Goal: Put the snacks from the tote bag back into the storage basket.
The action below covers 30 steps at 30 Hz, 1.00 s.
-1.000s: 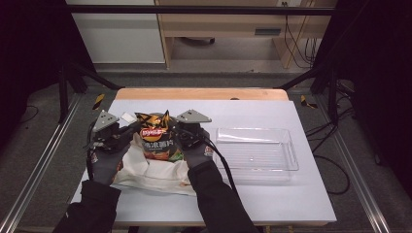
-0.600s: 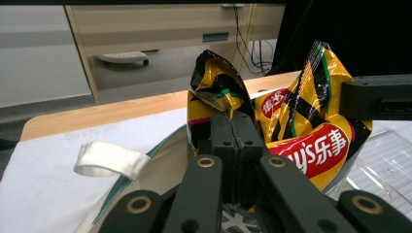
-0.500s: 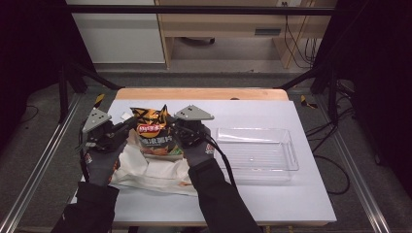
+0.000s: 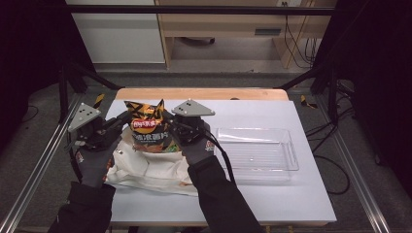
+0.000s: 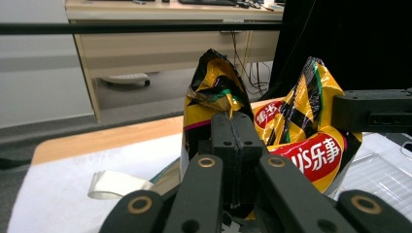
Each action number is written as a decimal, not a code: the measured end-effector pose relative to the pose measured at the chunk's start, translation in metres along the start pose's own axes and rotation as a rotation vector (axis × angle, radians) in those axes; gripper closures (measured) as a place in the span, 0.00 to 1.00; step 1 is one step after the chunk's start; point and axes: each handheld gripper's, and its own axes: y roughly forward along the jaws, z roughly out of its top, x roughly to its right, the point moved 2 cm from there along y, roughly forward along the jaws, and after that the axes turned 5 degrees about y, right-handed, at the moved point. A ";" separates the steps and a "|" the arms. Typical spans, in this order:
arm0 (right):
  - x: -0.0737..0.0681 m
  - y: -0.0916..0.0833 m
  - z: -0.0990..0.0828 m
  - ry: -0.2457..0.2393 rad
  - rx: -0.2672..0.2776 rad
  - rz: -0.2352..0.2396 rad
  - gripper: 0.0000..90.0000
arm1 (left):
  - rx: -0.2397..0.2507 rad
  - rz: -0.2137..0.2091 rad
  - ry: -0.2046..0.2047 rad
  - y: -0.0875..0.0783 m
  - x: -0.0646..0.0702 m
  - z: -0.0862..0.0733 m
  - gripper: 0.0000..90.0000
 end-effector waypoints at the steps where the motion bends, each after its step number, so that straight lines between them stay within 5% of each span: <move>1: -0.001 -0.002 0.003 -0.010 0.004 0.000 1.00 | 0.004 0.001 0.002 -0.001 0.001 0.002 1.00; 11: -0.004 -0.023 0.022 -0.037 0.036 -0.013 1.00 | 0.027 -0.010 0.027 -0.006 0.015 0.025 1.00; 30: 0.030 -0.069 0.038 -0.023 0.060 -0.073 1.00 | 0.044 -0.062 0.060 0.018 0.059 0.054 1.00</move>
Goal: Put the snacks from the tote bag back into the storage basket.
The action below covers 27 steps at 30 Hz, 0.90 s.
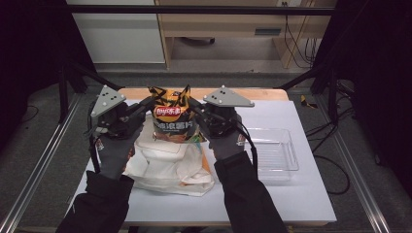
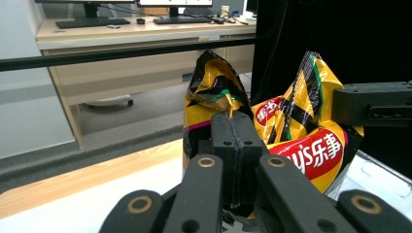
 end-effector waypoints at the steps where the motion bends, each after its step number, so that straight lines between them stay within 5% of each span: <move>1: 0.002 -0.002 0.001 0.000 0.001 -0.002 1.00 | 0.001 -0.004 0.001 0.002 0.003 0.002 1.00; 27: 0.057 -0.049 -0.004 0.015 -0.002 -0.106 1.00 | 0.020 -0.091 -0.015 0.053 0.057 0.009 1.00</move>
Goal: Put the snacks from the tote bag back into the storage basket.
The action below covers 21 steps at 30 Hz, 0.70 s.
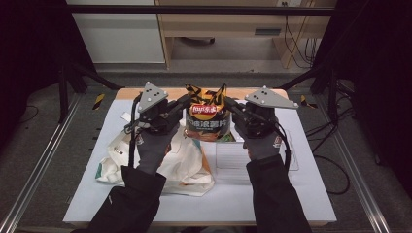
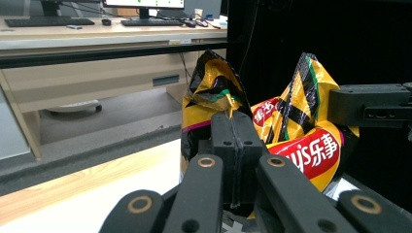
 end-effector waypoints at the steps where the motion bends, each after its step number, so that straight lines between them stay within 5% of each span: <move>1: 0.002 -0.002 0.000 0.002 0.001 -0.003 1.00 | 0.001 -0.002 0.001 0.002 0.002 0.000 1.00; 21: 0.041 -0.027 -0.014 0.029 0.003 -0.074 1.00 | -0.003 -0.054 0.018 0.040 0.038 -0.004 1.00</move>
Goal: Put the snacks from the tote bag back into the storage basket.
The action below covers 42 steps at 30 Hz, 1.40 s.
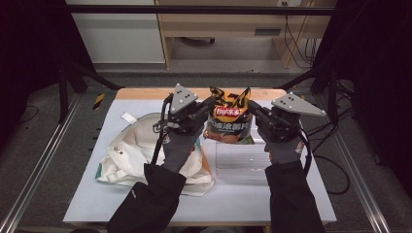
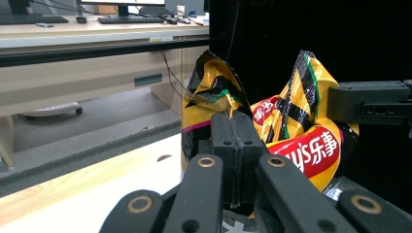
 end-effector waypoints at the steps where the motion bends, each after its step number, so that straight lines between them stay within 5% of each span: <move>1: 0.002 -0.002 -0.001 0.002 0.001 -0.006 1.00 | 0.000 -0.003 0.001 0.002 0.002 0.000 1.00; 26: 0.050 -0.017 -0.026 0.053 -0.006 -0.064 1.00 | -0.053 -0.047 0.035 0.046 0.037 -0.014 1.00; 42: 0.064 0.006 -0.054 0.085 -0.054 -0.055 1.00 | -0.095 -0.027 0.030 0.061 0.033 -0.044 1.00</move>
